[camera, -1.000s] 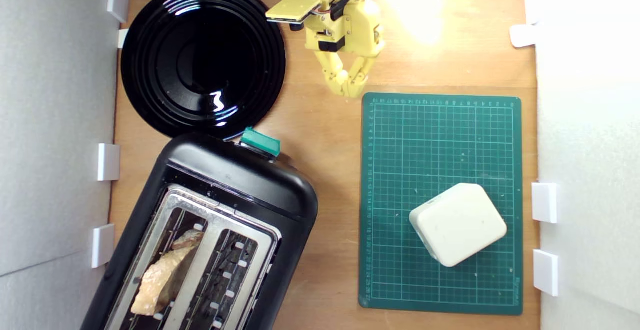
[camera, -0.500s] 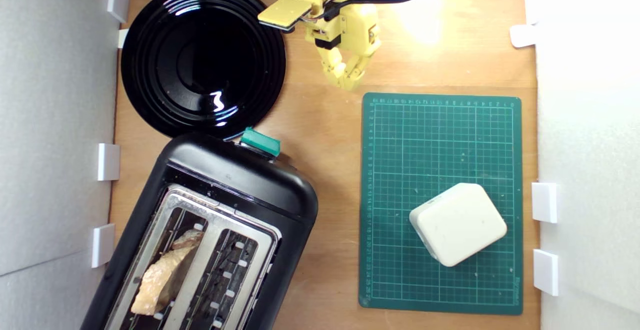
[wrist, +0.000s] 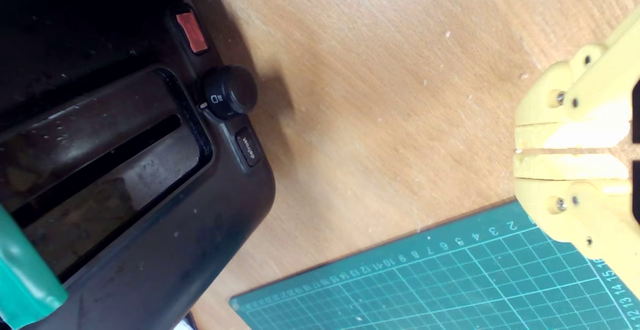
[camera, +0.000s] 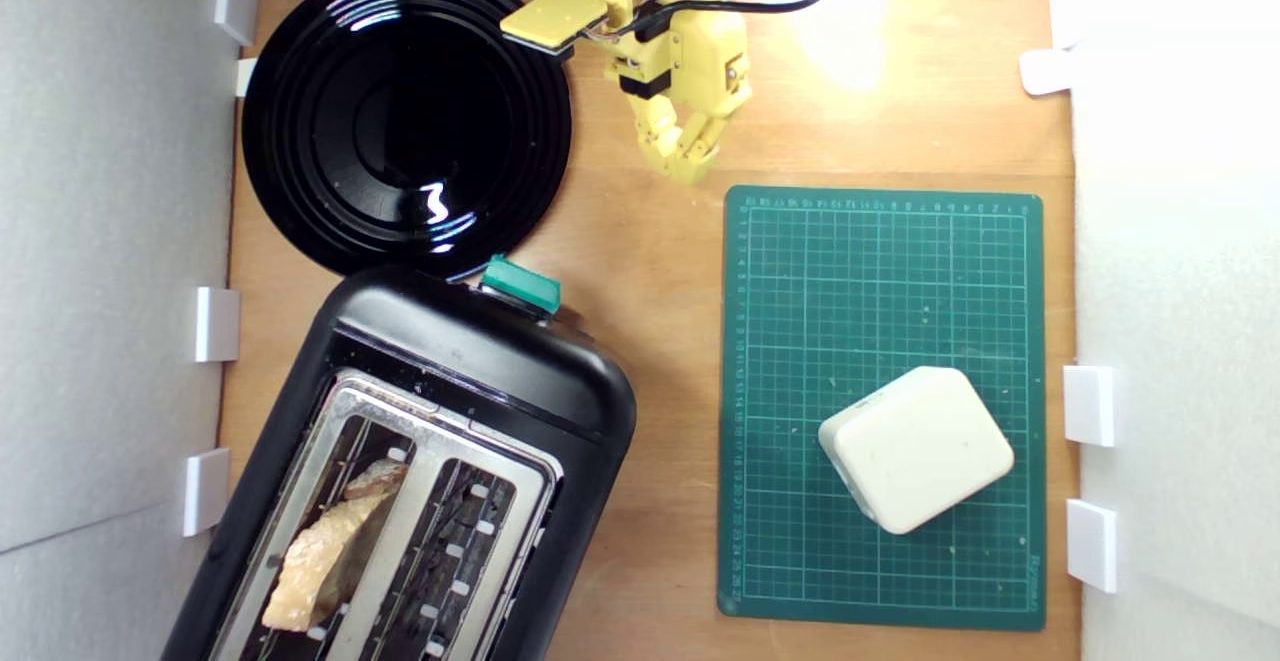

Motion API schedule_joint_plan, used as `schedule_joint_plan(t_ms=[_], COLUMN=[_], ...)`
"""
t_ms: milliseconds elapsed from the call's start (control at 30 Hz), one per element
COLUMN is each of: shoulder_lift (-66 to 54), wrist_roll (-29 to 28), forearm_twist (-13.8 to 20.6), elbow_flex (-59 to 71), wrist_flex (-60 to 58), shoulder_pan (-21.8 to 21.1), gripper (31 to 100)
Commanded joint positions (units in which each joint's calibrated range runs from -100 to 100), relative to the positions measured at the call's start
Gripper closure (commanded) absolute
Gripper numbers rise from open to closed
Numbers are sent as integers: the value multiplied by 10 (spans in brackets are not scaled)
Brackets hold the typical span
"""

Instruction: Pick bread and place in toaster

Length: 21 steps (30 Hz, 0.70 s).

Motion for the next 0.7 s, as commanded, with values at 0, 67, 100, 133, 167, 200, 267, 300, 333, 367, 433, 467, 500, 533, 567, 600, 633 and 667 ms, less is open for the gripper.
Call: schedule_joint_plan(t_ms=[0, 67, 100, 133, 167, 200, 267, 300, 333, 367, 433, 467, 500, 533, 567, 600, 633, 667], shoulder_lift=[-7, -7, -7, -7, -6, -6, -6, -6, -6, -5, -5, -5, -5, -5, -5, -5, -5, -5], wrist_roll=[-2, -2, -2, -2, -2, -2, -2, -2, -2, -2, -2, 0, -2, -2, -2, -2, -2, -2], forearm_twist=[-2, -2, -2, -2, -2, -2, 0, 1, -2, -2, 4, 5, 5, 1, -1, 0, 4, 4], elbow_flex=[-1, -1, -1, -1, -1, -1, -1, -1, -1, -1, -1, -2, -2, -2, -2, -2, -2, -2], wrist_flex=[6, 6, 6, 6, 6, 6, 6, 6, 6, 6, 6, 6, 6, 6, 6, 6, 6, 6], shoulder_pan=[7, 7, 7, 7, 7, 6, 3, 1, 1, 1, 7, 7, 7, 2, 2, 3, 3, 5], gripper=[869, 869, 869, 865, 865, 866, 869, 869, 869, 869, 869, 869, 869, 869, 869, 869, 869, 869])
